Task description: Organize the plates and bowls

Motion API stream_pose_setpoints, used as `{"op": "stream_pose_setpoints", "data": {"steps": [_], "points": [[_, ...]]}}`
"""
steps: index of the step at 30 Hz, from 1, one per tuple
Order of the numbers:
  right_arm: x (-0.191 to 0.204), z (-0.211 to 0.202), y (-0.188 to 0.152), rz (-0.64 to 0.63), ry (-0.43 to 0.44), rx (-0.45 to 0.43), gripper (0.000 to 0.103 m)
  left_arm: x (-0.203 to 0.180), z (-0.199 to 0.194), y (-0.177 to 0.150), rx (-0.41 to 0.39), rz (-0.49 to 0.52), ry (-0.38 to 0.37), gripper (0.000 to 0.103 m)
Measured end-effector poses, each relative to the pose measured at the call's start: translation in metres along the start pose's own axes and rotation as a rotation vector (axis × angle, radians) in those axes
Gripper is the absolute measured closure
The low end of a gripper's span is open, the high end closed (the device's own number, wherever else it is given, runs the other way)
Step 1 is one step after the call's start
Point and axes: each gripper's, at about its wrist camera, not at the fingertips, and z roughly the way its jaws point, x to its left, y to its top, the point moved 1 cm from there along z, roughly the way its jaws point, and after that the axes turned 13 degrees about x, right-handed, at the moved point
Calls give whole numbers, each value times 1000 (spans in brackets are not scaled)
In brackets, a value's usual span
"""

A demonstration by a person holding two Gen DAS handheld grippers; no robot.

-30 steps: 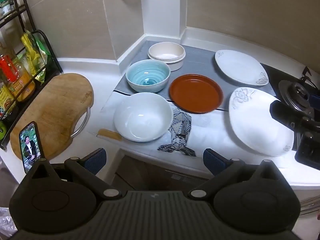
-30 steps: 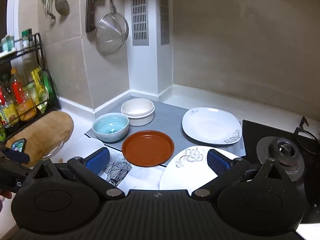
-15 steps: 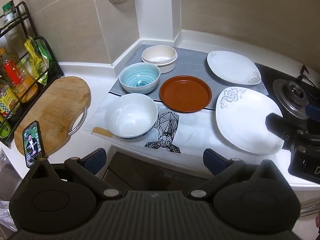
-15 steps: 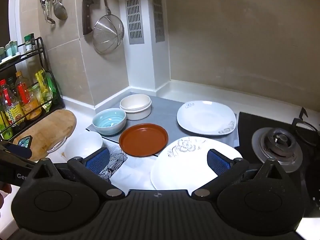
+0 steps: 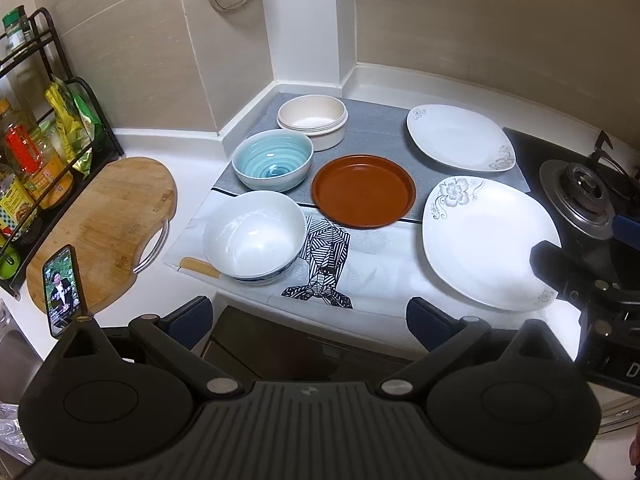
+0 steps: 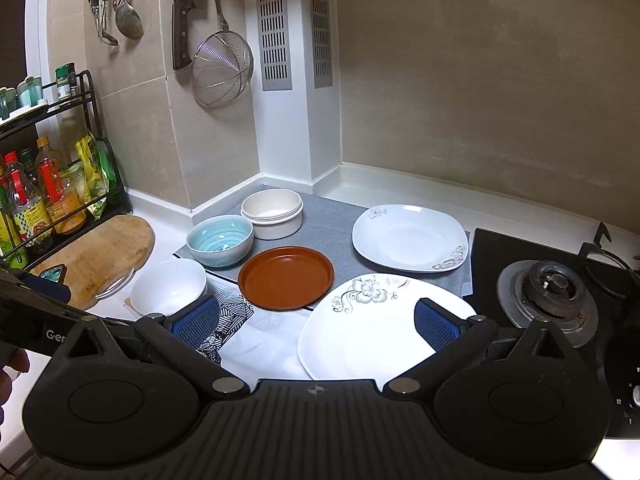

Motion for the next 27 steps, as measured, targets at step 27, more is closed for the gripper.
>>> {"op": "stream_pose_setpoints", "data": {"steps": [27], "points": [[-4, 0, -4, -1, 20, -2, 0, -5, -1, -5, 0, -12, 28, 0]]}}
